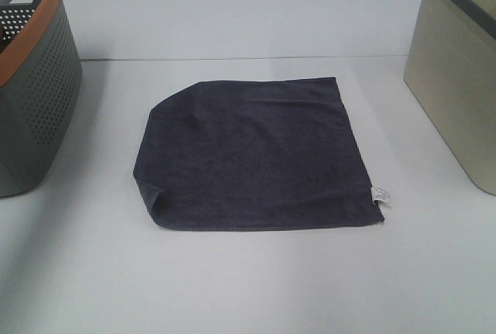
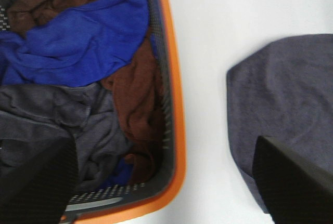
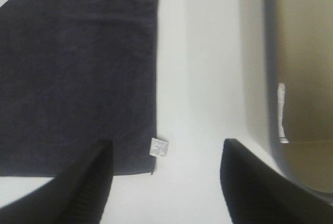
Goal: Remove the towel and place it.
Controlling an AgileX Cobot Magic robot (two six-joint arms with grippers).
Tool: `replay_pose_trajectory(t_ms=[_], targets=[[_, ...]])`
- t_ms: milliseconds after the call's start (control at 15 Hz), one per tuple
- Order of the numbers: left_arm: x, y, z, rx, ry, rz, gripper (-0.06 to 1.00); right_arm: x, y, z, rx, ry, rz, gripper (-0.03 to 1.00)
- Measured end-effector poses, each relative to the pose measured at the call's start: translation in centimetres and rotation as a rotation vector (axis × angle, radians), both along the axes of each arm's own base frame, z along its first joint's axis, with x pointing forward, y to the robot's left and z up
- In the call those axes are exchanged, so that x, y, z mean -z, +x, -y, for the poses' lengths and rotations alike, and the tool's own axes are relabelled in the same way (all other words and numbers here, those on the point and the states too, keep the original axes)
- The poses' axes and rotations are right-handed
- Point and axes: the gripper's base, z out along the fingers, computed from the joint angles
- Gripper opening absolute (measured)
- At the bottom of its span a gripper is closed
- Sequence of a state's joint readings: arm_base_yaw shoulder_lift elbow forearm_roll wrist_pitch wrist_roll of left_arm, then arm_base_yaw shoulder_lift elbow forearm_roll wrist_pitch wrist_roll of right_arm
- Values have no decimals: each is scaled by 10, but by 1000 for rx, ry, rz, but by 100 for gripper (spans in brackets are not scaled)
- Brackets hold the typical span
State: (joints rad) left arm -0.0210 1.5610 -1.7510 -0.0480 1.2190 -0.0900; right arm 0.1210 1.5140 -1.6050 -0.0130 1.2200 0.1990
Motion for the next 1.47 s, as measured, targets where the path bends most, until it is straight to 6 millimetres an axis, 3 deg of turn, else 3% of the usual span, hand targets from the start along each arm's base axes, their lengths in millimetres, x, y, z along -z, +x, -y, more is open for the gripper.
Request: replay_pose_trajectory(t_ms=[133, 333, 533, 800, 1067, 1333, 1467], targets=[[2, -9, -26, -49, 29, -11, 85, -5, -4, 17, 53, -4, 14, 61], [0, -40, -36, -69, 85, -9, 85, -6, -32, 18, 51, 42, 15, 61], [-12, -93, -35, -79, 125, 48, 85, -1, -84, 18, 47, 75, 16, 61], [-10, -166, -28, -84, 129, 122, 86, 12, -166, 20, 44, 111, 80, 61], [15, -225, -23, -87, 133, 185, 86, 27, -236, 20, 28, 175, 203, 61], [41, -271, -19, -111, 134, 361, 86, 29, -278, 31, 53, 96, 353, 61], [56, -285, -18, -112, 134, 352, 86, 28, -292, 37, 66, 34, 416, 61]])
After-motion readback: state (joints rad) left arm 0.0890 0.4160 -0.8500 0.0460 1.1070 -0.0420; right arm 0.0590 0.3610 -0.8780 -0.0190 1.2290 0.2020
